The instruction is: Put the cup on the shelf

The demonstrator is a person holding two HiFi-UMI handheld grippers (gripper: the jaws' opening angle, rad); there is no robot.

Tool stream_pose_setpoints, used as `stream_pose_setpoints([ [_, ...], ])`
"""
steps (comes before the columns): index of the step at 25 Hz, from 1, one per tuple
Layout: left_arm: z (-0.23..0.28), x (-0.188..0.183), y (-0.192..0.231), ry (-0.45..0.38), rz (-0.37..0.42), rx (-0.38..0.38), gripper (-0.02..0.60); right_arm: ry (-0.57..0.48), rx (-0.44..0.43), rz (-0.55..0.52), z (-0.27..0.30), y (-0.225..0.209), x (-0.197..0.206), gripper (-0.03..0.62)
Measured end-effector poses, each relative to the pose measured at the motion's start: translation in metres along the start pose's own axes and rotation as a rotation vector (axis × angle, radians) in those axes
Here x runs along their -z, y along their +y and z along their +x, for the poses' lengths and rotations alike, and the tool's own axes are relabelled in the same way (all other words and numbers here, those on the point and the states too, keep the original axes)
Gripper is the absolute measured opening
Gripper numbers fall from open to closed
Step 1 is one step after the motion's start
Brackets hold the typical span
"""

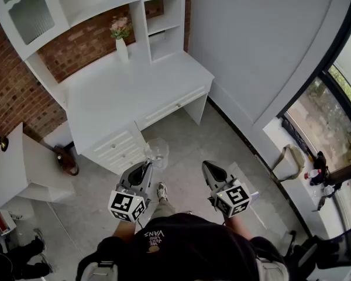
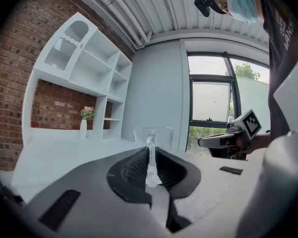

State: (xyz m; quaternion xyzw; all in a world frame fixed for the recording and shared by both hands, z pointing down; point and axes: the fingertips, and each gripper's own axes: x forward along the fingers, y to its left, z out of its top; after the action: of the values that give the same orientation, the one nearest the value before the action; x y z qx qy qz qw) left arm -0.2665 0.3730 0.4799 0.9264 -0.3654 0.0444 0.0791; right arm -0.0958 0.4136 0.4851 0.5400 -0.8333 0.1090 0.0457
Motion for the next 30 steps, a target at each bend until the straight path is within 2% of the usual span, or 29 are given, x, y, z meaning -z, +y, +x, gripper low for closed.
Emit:
stream_pose_setpoints([
  [10, -0.006, 0.003, 0.008, 0.000, -0.013, -0.003, 0.028, 0.005, -0.011, -0.003, 0.012, 0.014, -0.002, -0.002],
  [14, 0.000, 0.002, 0.020, -0.002, -0.018, -0.006, 0.028, 0.001, -0.029, 0.039, 0.028, 0.014, -0.003, -0.002],
  [22, 0.030, -0.003, 0.067, -0.002, -0.038, -0.014, 0.028, 0.002, 0.017, 0.056, 0.080, -0.010, -0.017, 0.000],
  [30, 0.080, -0.019, 0.130, -0.009, -0.013, 0.018, 0.028, -0.025, 0.054, 0.052, 0.147, -0.034, -0.038, 0.000],
])
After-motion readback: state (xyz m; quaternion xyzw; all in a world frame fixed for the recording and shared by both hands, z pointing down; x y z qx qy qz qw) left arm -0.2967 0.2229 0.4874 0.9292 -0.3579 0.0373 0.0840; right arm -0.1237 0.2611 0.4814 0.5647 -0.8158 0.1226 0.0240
